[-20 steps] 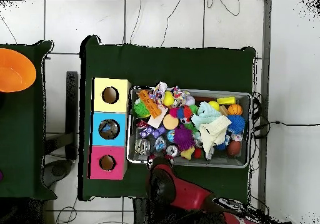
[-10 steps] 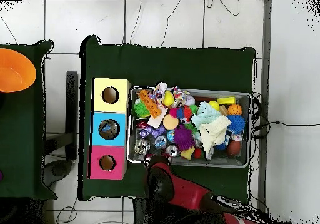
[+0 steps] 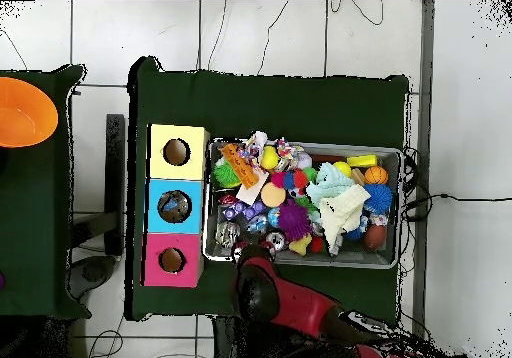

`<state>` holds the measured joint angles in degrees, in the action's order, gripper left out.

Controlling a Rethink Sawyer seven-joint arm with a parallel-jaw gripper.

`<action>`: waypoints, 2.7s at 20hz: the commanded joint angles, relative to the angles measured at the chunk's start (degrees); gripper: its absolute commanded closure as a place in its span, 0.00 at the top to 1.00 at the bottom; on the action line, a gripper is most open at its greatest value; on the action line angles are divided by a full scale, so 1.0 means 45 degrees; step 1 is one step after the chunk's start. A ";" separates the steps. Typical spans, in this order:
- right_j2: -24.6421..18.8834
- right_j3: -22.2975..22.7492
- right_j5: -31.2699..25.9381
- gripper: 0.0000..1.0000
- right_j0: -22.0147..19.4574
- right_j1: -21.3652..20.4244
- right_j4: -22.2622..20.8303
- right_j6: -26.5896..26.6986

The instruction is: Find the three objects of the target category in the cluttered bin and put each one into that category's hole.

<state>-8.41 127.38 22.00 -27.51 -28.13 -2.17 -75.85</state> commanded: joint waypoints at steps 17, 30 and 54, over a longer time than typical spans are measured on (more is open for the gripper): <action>-0.0952 -0.3186 0.1581 0.00 -0.0543 0.0844 -0.0740 -0.3083; -0.0826 -0.3336 0.2045 0.00 -0.0431 0.0865 -0.0846 -0.3043; -0.1113 -0.2859 0.2613 1.00 -0.0702 0.0352 -0.0274 -0.4099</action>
<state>-8.39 124.30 23.18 -29.26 -25.53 -5.74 -75.98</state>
